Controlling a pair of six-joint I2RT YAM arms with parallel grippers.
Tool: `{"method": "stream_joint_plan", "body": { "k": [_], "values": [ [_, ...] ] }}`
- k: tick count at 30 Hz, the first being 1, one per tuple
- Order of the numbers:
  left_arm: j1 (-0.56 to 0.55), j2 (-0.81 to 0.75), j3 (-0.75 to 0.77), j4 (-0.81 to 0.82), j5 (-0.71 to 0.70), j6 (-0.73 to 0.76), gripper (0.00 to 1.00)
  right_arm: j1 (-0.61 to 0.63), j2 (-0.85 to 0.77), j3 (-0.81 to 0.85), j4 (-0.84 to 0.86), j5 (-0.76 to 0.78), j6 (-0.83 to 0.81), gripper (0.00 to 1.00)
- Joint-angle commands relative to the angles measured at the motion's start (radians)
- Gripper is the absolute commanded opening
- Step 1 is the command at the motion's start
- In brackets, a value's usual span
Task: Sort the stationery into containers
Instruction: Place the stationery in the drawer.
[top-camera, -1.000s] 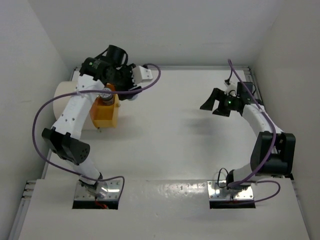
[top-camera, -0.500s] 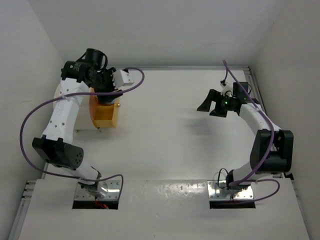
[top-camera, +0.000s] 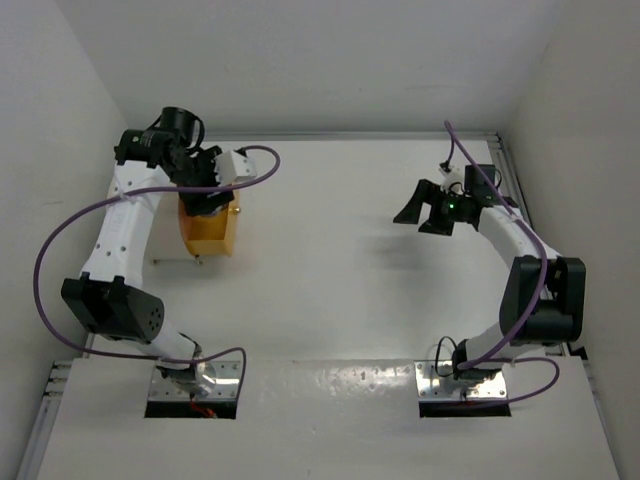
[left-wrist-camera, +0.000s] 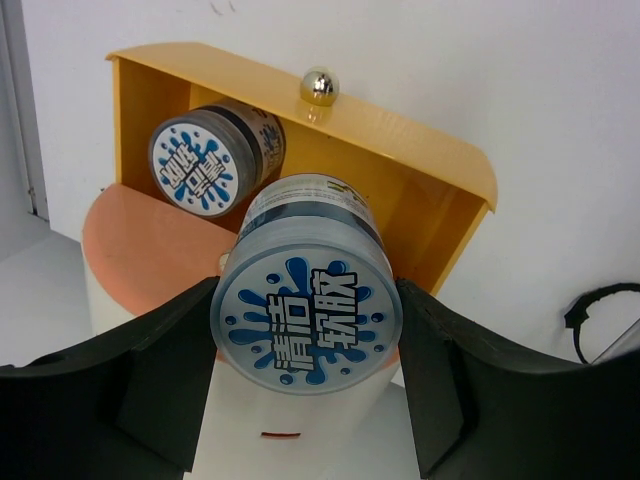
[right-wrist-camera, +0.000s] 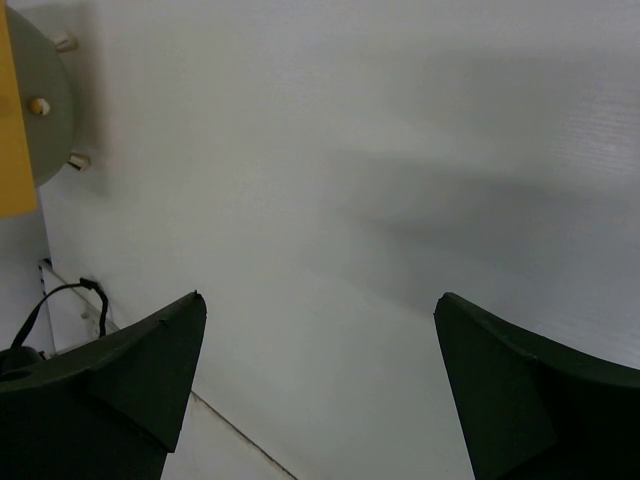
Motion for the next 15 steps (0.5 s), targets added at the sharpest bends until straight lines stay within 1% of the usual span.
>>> {"method": "stream_joint_plan", "body": {
  "k": [1,8,15],
  "values": [
    [0.019,-0.035,-0.018,0.024,0.019,0.048,0.11,0.008,0.000,0.044,0.035,-0.018,-0.002,0.95],
    [0.045,-0.024,-0.090,0.044,0.080,0.058,0.11,0.008,0.008,0.053,0.027,-0.019,-0.007,0.95],
    [0.048,-0.006,-0.147,0.082,0.097,0.067,0.12,0.010,0.020,0.075,0.011,-0.019,-0.016,0.95]
  ]
}}
